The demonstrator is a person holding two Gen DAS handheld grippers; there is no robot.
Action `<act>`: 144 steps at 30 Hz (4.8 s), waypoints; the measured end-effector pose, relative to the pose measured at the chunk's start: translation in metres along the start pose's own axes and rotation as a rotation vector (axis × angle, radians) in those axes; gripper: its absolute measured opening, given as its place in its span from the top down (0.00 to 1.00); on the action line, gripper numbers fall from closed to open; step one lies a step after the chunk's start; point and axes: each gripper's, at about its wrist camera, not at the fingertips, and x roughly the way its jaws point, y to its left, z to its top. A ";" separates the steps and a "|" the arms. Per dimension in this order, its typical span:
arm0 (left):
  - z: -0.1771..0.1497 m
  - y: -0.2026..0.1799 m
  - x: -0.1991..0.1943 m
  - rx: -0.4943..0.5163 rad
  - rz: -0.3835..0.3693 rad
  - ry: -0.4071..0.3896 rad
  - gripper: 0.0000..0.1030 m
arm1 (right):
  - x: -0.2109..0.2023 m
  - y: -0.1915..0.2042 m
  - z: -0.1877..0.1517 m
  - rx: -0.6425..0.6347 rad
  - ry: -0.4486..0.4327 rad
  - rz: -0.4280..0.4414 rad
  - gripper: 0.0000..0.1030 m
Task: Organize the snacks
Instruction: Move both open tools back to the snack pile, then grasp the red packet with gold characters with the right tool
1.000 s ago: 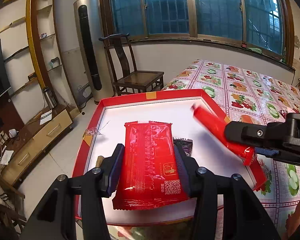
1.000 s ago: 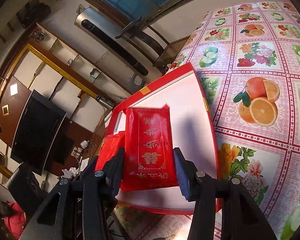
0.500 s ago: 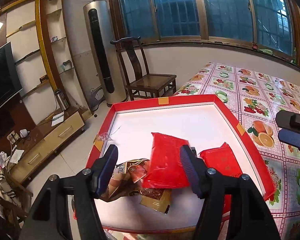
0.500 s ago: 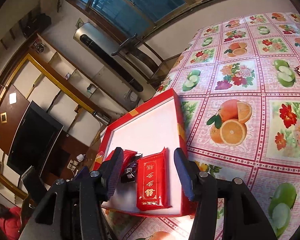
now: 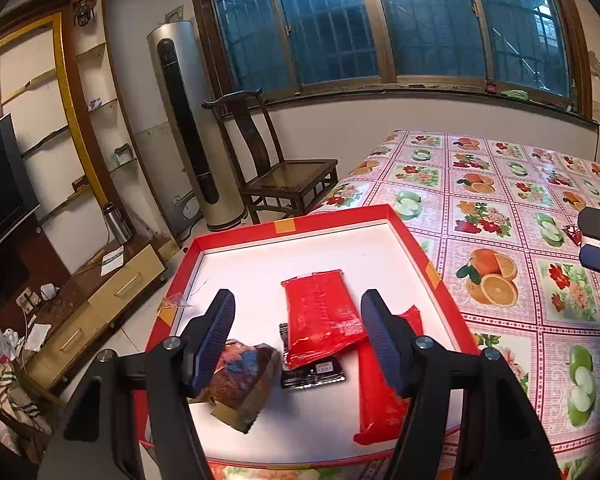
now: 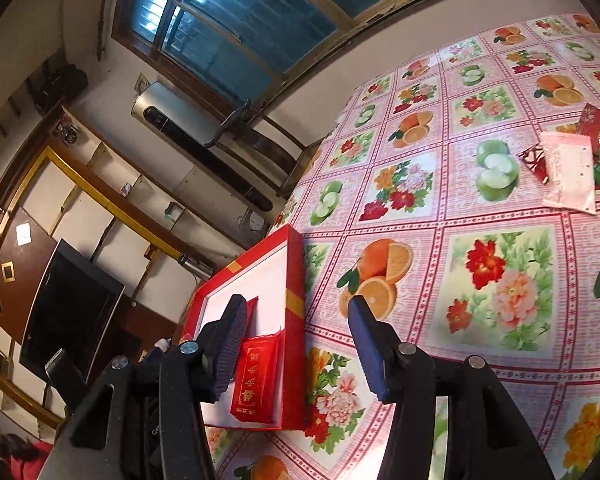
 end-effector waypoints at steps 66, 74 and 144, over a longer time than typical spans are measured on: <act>0.068 -0.259 0.087 0.175 -0.440 0.190 0.14 | -0.094 -0.168 0.069 0.116 0.168 -0.470 0.18; 0.072 -0.235 0.102 0.064 -0.372 0.199 0.14 | -0.050 -0.131 0.040 -0.179 0.209 -0.665 0.18; 0.052 -0.336 0.060 0.225 -0.494 0.270 0.06 | -0.118 -0.183 0.063 -0.061 0.186 -0.616 0.27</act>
